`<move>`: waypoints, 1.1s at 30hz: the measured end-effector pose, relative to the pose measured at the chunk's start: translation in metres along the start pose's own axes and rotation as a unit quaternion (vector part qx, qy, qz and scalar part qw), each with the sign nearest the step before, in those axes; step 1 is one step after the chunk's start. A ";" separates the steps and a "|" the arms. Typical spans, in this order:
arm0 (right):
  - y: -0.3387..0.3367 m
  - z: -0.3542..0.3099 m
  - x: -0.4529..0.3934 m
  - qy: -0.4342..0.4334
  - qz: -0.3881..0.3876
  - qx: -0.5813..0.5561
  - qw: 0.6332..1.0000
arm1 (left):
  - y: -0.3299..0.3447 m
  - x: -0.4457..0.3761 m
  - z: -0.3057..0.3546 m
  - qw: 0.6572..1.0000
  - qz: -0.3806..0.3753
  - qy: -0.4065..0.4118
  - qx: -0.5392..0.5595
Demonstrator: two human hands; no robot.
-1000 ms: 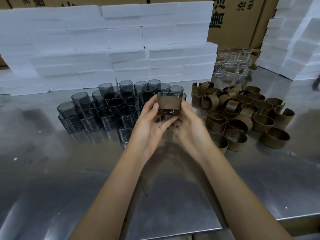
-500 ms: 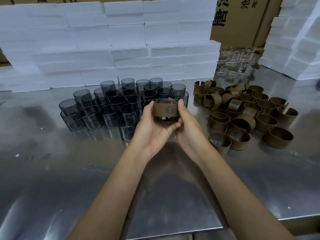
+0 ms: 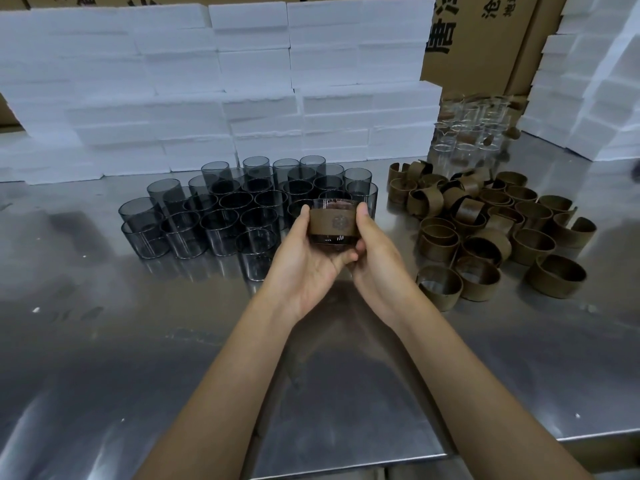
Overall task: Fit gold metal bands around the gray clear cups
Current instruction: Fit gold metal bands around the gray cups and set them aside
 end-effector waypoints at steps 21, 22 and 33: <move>-0.015 -0.008 0.004 -0.044 0.028 0.187 0.981 | -0.125 0.090 0.137 0.813 0.385 0.215 -0.379; -0.017 -0.006 0.004 -0.040 0.036 0.185 0.981 | -0.152 0.099 0.148 0.794 0.432 0.203 -0.378; -0.024 -0.001 -0.002 -0.039 0.064 0.187 0.980 | -0.303 0.148 0.168 0.713 0.576 0.079 -0.392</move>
Point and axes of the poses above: each hand's wrist, its own x-axis away from the middle knuckle, its own y-axis out of the palm, z = x × y, the point moved 10 cm from there along -x, towards the middle knuckle, and after that the axes turned 11 degrees about -x, right-handed, at the moved point
